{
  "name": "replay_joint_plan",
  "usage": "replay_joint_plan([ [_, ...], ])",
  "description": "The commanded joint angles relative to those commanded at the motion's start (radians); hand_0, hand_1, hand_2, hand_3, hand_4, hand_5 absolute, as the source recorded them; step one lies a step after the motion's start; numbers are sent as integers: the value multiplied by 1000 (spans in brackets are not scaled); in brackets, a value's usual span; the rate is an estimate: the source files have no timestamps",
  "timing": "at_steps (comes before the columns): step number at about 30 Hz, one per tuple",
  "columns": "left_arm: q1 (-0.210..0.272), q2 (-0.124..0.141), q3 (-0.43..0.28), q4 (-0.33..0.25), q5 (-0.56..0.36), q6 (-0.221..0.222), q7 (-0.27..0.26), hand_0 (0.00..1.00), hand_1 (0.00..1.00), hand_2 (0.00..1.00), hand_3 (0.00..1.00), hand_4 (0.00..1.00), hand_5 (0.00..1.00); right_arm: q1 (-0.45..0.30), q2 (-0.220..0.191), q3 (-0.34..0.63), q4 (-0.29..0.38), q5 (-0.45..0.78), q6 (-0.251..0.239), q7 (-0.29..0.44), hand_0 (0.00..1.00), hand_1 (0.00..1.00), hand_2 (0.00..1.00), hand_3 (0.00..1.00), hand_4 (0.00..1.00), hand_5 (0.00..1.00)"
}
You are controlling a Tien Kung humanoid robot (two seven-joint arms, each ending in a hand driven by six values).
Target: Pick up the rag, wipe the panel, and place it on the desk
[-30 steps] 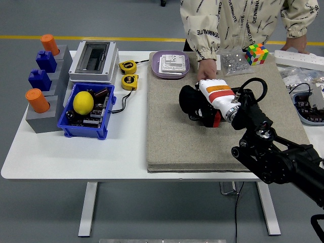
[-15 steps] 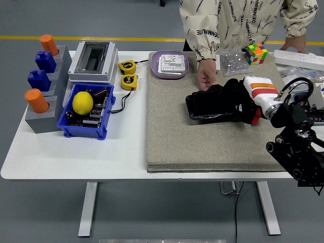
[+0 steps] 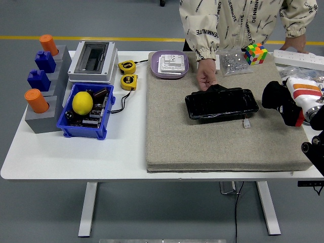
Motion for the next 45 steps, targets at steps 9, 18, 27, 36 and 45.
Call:
replay_joint_plan([
  [9, -7, -1, -1, -2, 2, -1, 0, 634, 658, 684, 572, 612, 506, 0, -11, 20, 0, -6, -1, -1, 255, 310, 363, 358, 939, 46],
  [18, -5, -1, -3, 1, 1, 0, 0, 634, 658, 683, 571, 612, 506, 20, 38, 1, 9, -12, -2, -1, 256, 311, 363, 357, 939, 46],
  [27, -6, -2, -3, 1, 0, -1, 0, 635, 658, 685, 572, 612, 506, 28, 97, -10, 7, -10, -4, -1, 256, 311, 363, 357, 939, 45],
  [36, -6, -2, -2, 2, -1, -1, 1, 635, 658, 686, 571, 613, 508, 47, 142, -39, 10, -8, -4, -1, 255, 311, 363, 358, 939, 46],
  [45, -8, -2, -1, 3, -1, -1, 1, 635, 658, 686, 572, 612, 506, 64, 179, -68, 20, -3, -5, -1, 256, 310, 363, 357, 939, 46],
])
